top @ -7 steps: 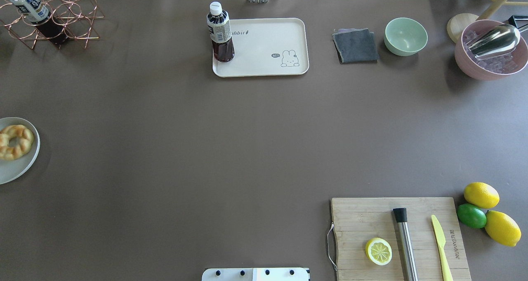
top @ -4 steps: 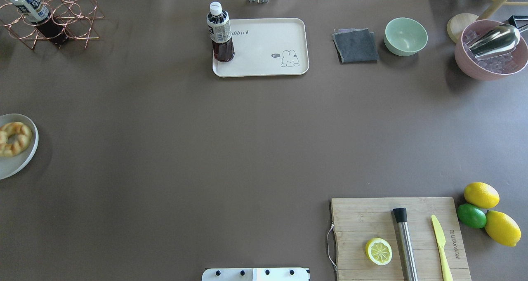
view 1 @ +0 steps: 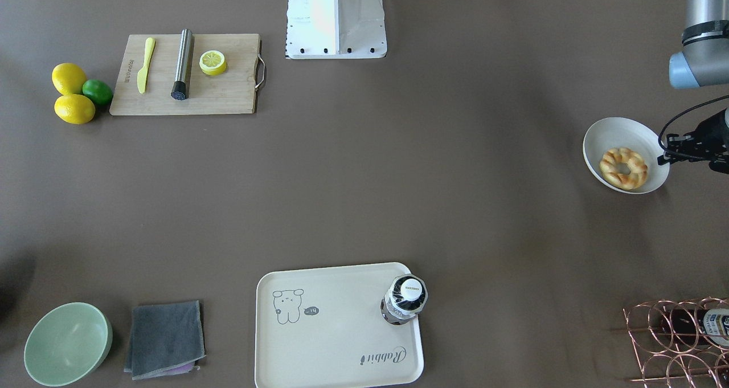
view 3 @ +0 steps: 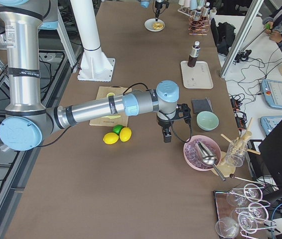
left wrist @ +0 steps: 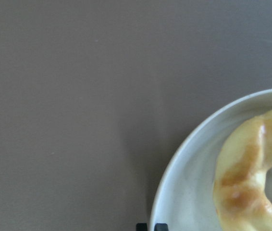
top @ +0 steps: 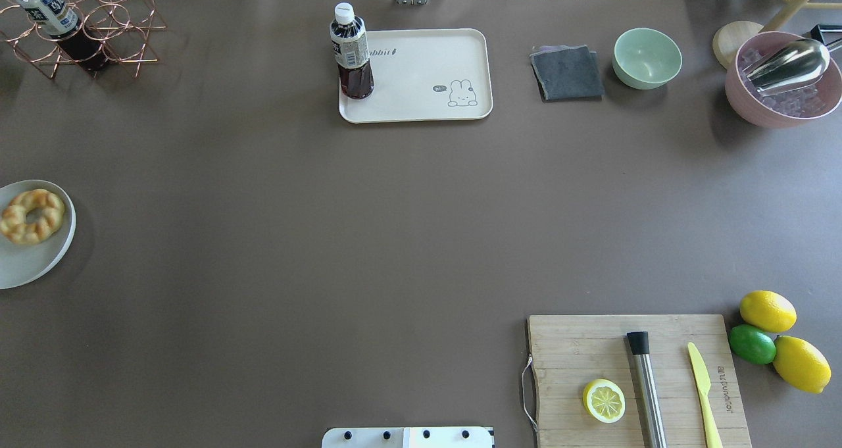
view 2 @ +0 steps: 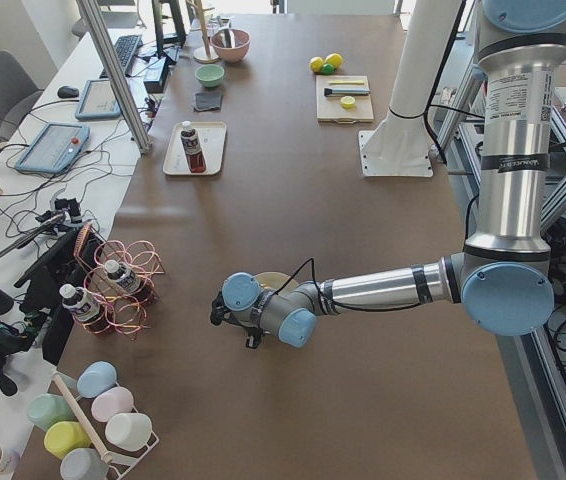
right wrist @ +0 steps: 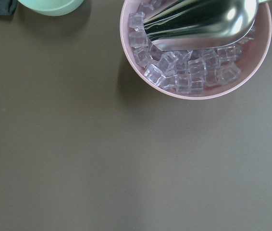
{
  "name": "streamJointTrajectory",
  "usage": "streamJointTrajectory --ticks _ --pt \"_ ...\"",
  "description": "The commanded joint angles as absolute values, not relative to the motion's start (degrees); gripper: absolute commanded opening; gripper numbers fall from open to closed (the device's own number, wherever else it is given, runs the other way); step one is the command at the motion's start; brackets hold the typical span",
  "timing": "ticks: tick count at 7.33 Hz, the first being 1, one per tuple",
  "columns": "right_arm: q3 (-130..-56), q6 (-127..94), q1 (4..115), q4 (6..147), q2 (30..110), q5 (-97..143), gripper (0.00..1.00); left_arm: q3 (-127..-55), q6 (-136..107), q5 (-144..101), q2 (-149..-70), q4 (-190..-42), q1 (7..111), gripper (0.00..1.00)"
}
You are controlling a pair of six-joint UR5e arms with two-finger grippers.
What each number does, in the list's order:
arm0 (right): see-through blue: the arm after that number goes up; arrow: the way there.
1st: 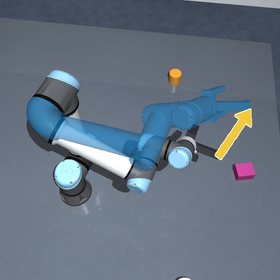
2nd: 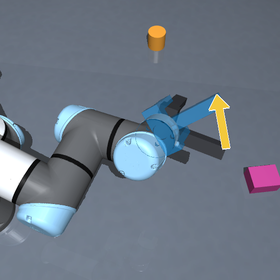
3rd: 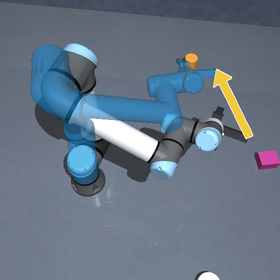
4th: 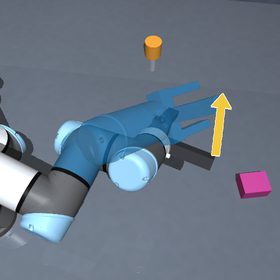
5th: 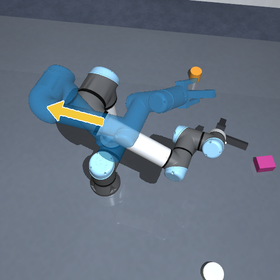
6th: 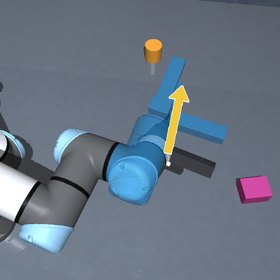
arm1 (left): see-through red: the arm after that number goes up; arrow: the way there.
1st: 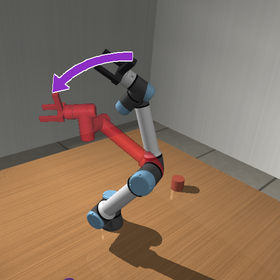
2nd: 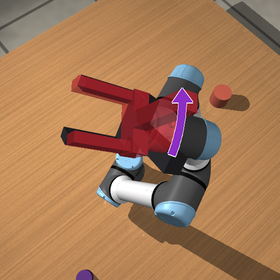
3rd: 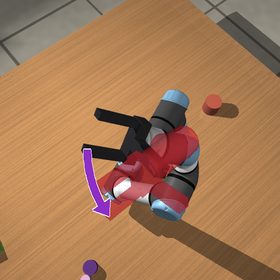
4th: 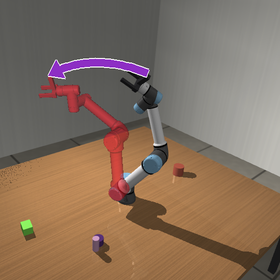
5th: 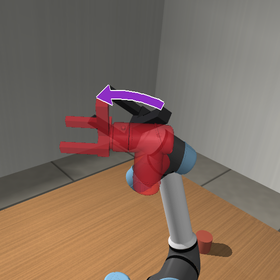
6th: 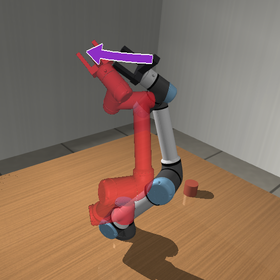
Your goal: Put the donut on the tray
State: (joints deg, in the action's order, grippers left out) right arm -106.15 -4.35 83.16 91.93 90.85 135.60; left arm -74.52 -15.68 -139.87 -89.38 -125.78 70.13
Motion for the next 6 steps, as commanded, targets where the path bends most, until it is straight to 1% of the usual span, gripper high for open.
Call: streamJointTrajectory --ticks 1,2,3,4,5,6 --pt "-106.35 -10.92 80.62 91.85 88.35 135.36 1.0 -76.89 -21.14 -145.7 -94.72 -120.53 71.63 0.0" --pt "-106.35 -16.99 77.99 91.93 85.02 135.18 1.0 -79.86 -26.92 -147.64 -96.66 -118.58 71.63 0.0" --pt "-106.17 -21.05 74.48 91.93 82.21 135.09 1.0 -84.42 -34.46 -147.66 -97.46 -117.35 71.11 0.0" --pt "-106.17 -29.53 70.79 91.93 78.26 134.91 1.0 -87.42 -42.89 -149.14 -99.65 -117.42 69.28 0.0" --pt "-106.35 -38.06 66.75 91.93 74.31 134.65 1.0 -90.93 -51.16 -149.41 -101.67 -117.51 66.04 0.0" --pt "-106.78 -44.84 63.23 91.93 71.31 133.78 1.0 -92.36 -59.85 -148.8 -105.6 -117.51 62.0 0.0"
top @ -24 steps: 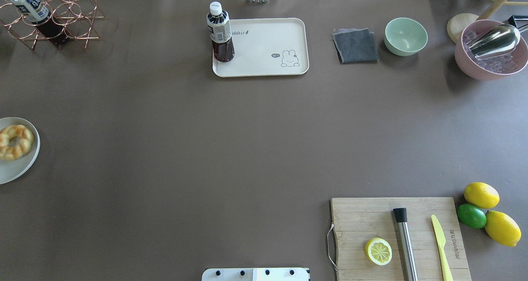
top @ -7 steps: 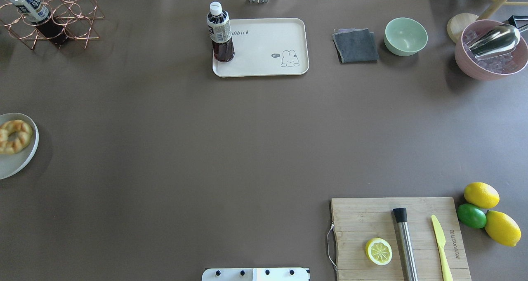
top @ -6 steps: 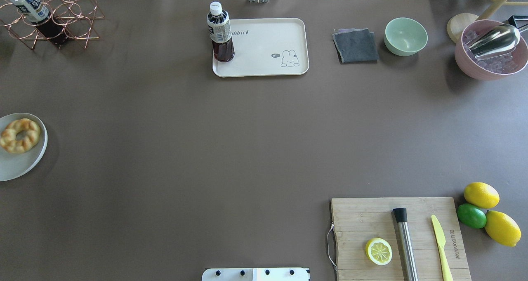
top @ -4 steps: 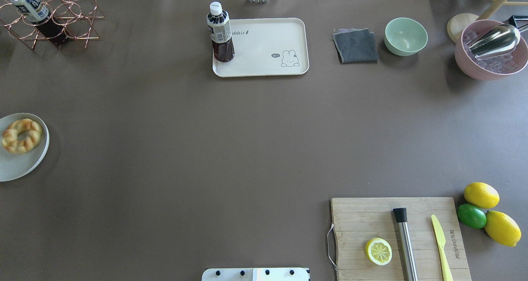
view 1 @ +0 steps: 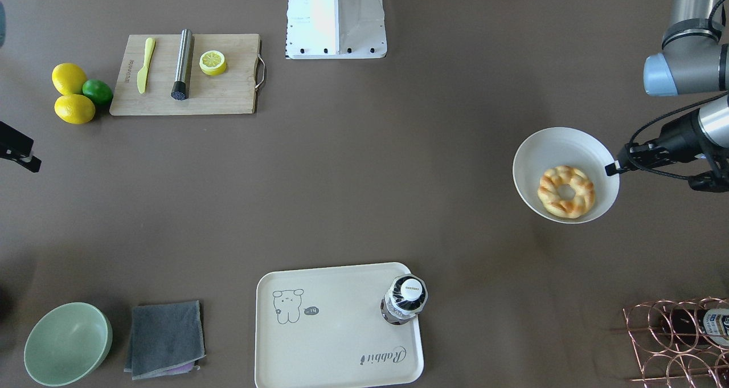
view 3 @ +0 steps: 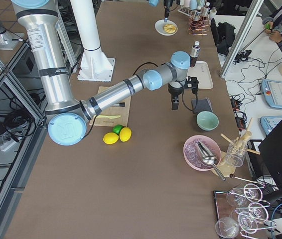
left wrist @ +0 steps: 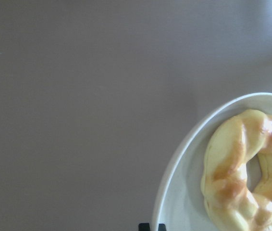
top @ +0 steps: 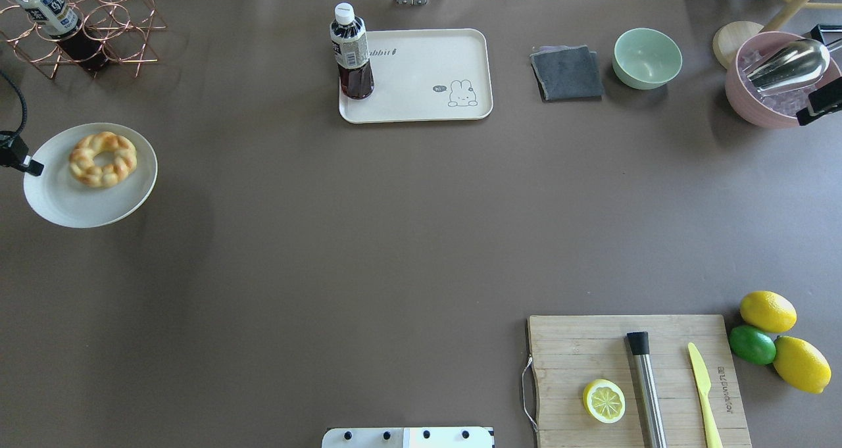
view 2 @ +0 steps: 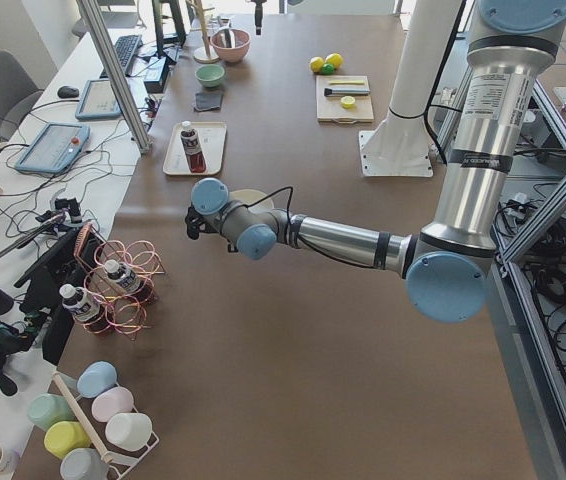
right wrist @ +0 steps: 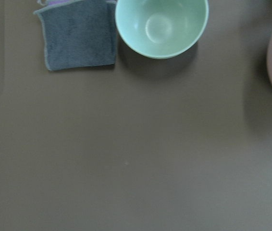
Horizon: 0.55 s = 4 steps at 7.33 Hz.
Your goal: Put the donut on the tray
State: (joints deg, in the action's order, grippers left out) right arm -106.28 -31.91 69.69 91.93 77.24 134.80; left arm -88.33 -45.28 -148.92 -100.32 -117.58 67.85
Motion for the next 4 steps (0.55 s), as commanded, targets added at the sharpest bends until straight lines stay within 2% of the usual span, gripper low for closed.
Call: streamJointTrajectory --ticks 1,4 --pt "-107.05 -53.09 59.1 91.93 67.63 130.99 1.0 -92.46 -69.42 -146.97 -111.3 -117.51 58.22 0.0" --pt "-107.58 -72.38 47.41 91.93 59.08 124.22 1.0 -94.91 -85.91 -136.96 -118.46 -117.42 48.99 0.0"
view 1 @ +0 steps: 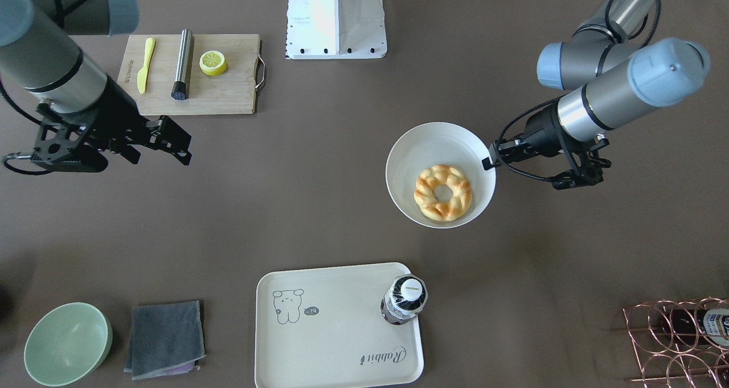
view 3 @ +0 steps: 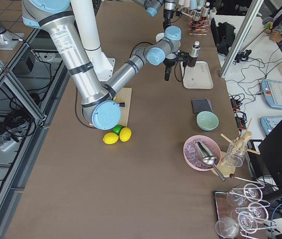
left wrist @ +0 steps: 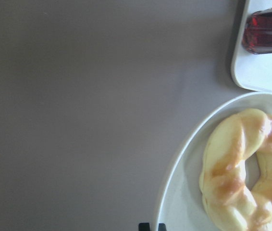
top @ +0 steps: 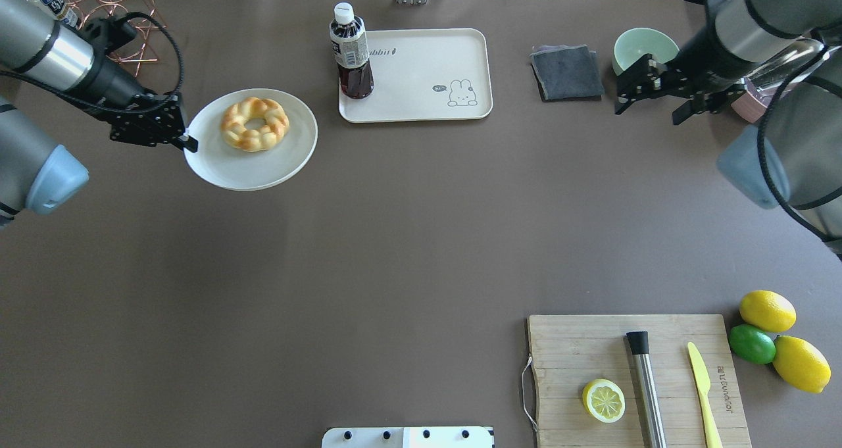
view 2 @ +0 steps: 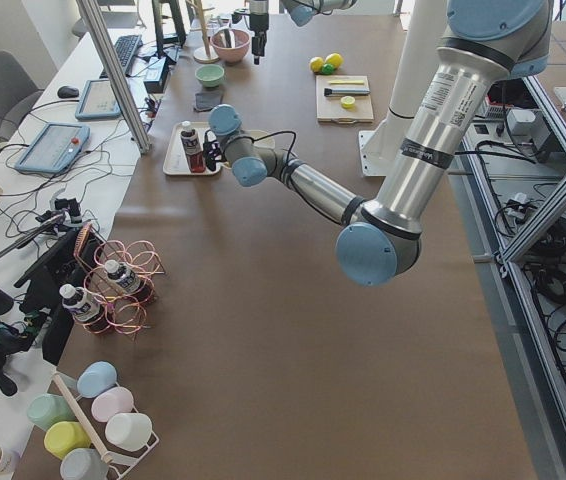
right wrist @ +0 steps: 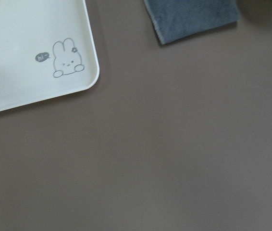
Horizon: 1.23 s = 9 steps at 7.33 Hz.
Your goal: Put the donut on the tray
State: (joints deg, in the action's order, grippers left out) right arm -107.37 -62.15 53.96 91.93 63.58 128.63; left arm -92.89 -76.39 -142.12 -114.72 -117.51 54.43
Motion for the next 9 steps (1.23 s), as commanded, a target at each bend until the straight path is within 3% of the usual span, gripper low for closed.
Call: streamJointTrajectory --ticks 1,3,8,9 --pt "-107.93 -75.81 44.07 91.93 57.15 121.67 1.0 -95.53 -89.61 -133.45 -119.78 -117.51 45.47 0.0" --pt "-109.33 -82.07 36.51 91.93 55.29 114.03 1.0 -95.54 -92.8 -130.17 -121.54 -117.42 42.72 0.0" --pt "-109.07 -86.04 32.35 91.93 53.79 111.62 0.98 -97.82 -94.13 -130.25 -121.55 -117.33 42.54 0.0" --pt "-109.07 -86.65 32.26 91.93 53.79 111.62 0.94 -98.43 -94.04 -130.25 -121.38 -117.42 42.54 0.0"
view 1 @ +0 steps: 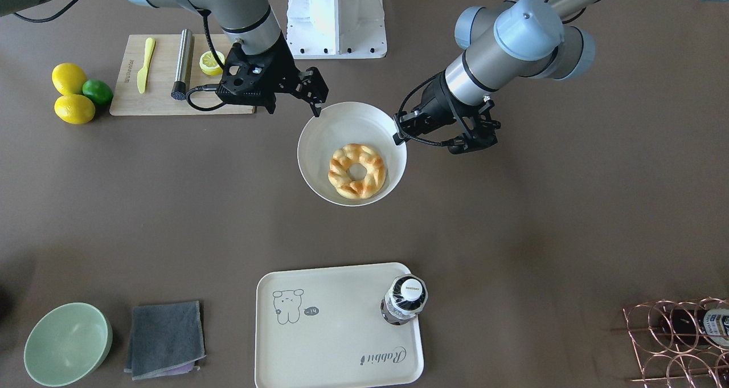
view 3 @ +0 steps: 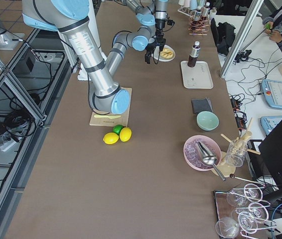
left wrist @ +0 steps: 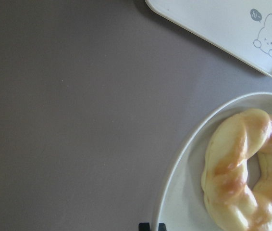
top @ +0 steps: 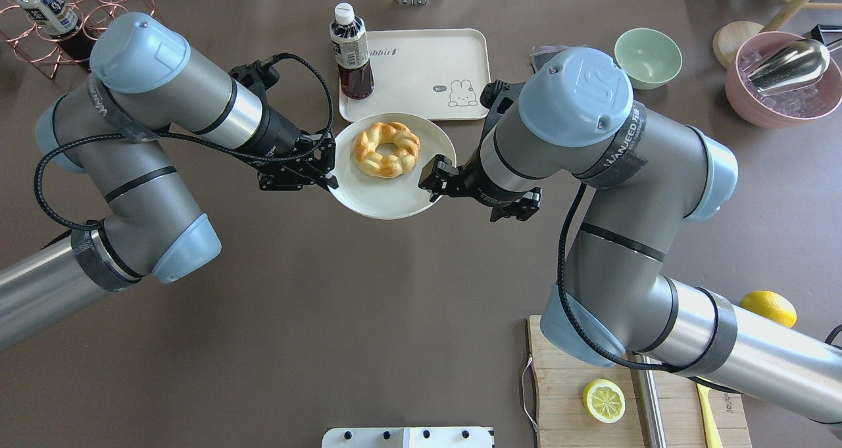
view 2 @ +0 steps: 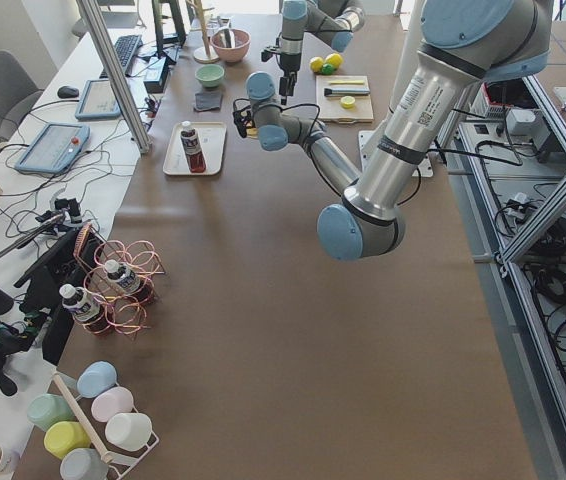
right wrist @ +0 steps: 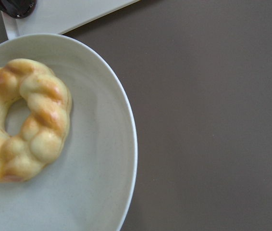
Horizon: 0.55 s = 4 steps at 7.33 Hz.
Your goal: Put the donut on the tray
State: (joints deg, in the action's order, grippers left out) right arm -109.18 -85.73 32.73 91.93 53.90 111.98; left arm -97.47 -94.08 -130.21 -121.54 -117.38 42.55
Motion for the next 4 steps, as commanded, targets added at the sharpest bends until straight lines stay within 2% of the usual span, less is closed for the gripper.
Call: streamJointTrajectory --ticks 1,4 --pt "-109.16 -86.66 32.43 91.93 53.88 111.62 0.84 -98.87 -94.04 -130.34 -121.12 -117.42 42.54 0.0" --pt "-109.25 -86.66 32.87 91.93 53.88 111.62 0.79 -101.24 -94.04 -130.34 -119.62 -117.6 42.45 0.0"
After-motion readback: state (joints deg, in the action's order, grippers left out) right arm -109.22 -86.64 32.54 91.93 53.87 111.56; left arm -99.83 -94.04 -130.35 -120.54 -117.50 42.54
